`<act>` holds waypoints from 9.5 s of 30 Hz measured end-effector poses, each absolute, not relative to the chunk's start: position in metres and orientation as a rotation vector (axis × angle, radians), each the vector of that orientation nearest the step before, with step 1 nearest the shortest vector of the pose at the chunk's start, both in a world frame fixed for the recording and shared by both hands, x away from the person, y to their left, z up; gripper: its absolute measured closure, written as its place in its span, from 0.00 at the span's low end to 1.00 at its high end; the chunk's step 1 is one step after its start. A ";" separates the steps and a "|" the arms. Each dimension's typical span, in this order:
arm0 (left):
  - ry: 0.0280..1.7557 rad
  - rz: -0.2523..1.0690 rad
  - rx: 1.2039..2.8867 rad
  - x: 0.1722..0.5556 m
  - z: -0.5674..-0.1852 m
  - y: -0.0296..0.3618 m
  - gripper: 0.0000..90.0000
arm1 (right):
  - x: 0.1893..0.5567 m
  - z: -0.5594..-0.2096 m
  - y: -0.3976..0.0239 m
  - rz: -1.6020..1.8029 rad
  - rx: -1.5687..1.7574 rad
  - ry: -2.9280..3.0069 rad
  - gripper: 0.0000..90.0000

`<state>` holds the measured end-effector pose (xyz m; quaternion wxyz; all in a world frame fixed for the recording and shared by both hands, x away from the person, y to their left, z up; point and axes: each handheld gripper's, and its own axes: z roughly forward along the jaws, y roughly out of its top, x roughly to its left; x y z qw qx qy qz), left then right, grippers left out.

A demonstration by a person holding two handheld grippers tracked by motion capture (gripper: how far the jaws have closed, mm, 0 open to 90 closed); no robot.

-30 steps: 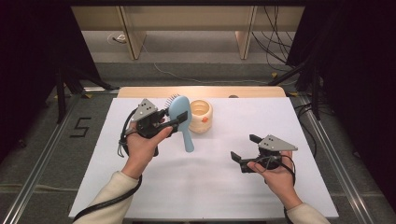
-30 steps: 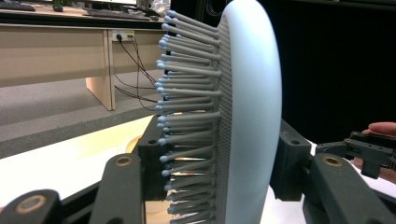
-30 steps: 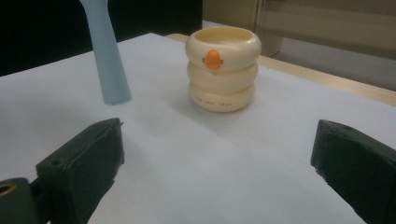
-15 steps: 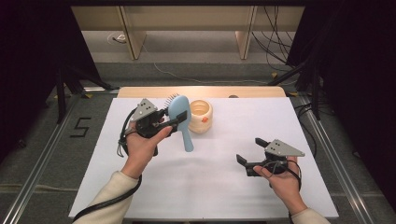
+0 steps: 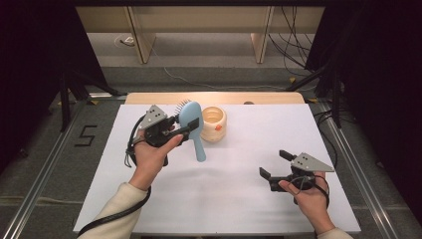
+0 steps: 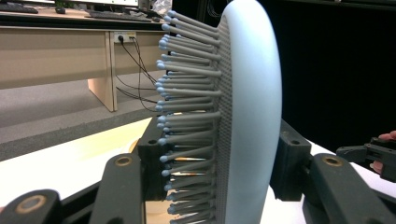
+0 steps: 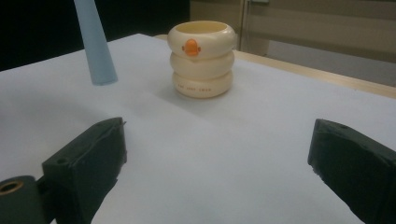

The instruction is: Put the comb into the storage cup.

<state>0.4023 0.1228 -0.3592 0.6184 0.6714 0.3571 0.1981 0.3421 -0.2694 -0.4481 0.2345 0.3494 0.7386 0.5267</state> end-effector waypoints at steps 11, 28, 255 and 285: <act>0.825 0.465 1.551 0.403 -0.360 0.123 0.55 | 0.337 -0.449 -0.279 1.440 0.969 2.005 0.06; 0.820 0.478 1.556 0.404 -0.359 0.123 0.55 | 0.328 -0.451 -0.288 1.448 0.989 1.992 0.06; 0.780 0.610 1.564 0.507 -0.304 0.069 0.55 | 0.324 -0.460 -0.295 1.490 1.037 1.974 0.08; 0.791 0.612 1.581 0.514 -0.309 0.067 0.55 | 0.324 -0.460 -0.295 1.494 1.032 1.976 0.08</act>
